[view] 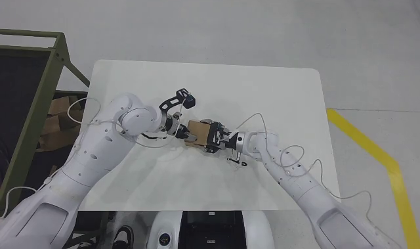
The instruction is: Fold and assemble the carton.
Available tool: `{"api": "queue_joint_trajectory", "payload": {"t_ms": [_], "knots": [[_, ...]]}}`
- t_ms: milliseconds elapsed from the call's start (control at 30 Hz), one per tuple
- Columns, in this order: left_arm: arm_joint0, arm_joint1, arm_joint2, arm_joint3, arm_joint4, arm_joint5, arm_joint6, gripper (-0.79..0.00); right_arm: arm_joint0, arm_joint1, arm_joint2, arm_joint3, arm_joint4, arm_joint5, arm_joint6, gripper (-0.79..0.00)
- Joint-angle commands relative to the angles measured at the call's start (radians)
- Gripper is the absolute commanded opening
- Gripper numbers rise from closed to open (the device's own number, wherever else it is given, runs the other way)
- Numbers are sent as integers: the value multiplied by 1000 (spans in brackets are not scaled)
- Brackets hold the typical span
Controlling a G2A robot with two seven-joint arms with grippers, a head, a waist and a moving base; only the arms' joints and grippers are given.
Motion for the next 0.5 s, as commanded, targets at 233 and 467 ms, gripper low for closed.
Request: {"api": "queue_joint_trajectory", "payload": {"t_ms": [233, 467], "knots": [[29, 14, -52, -41, -22, -11, 15, 0, -13, 10, 14, -27, 8, 4, 15, -437], [80, 36, -156, -87, -76, -20, 63, 0, -38, 26, 46, -85, 18, 10, 46, -502]]}}
